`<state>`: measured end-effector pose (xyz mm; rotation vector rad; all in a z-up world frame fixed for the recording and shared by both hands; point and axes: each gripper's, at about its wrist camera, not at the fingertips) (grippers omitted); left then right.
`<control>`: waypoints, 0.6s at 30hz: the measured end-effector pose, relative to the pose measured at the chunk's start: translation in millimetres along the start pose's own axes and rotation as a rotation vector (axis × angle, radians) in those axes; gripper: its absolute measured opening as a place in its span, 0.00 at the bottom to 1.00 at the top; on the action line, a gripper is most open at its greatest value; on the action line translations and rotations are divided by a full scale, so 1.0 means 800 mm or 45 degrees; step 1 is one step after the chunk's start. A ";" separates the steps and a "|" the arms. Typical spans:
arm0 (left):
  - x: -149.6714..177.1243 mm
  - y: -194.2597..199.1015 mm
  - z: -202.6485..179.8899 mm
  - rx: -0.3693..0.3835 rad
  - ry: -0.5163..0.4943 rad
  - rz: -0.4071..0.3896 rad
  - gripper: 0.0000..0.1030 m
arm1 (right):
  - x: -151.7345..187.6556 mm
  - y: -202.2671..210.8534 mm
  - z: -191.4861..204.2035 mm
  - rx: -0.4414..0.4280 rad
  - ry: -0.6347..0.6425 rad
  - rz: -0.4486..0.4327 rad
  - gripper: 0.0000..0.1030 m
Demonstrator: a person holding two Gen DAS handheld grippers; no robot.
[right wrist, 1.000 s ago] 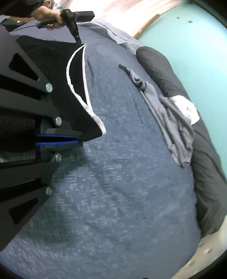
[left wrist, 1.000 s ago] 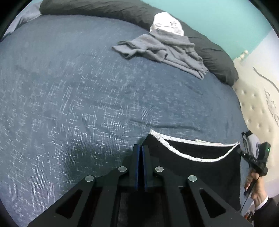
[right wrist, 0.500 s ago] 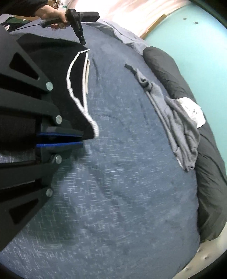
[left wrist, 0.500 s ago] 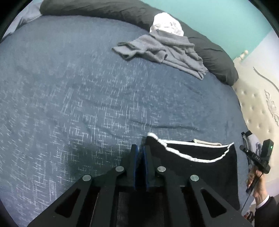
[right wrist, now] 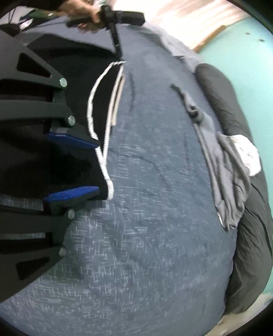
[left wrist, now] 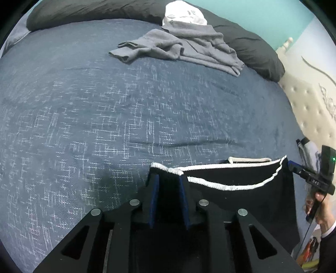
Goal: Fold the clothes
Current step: 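Grasp the white-trimmed folded edge with both grippers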
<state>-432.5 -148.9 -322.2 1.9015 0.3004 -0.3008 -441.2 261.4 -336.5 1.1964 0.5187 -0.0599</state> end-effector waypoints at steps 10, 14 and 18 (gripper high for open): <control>0.004 -0.013 -0.006 -0.043 -0.078 0.000 0.06 | 0.011 -0.030 0.012 0.110 0.106 0.062 0.24; 0.006 -0.008 -0.006 -0.034 -0.088 -0.021 0.05 | 0.016 -0.039 0.014 0.142 0.132 0.072 0.11; 0.009 0.006 -0.004 -0.008 -0.066 -0.052 0.04 | 0.018 -0.022 0.012 0.128 0.112 0.001 0.06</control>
Point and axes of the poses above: each gripper's, at about its wrist camera, not at the fingertips, and y roughly against the way its jaws point, z to its left, x to its underside, and after that the axes turned 6 degrees about z, right-handed
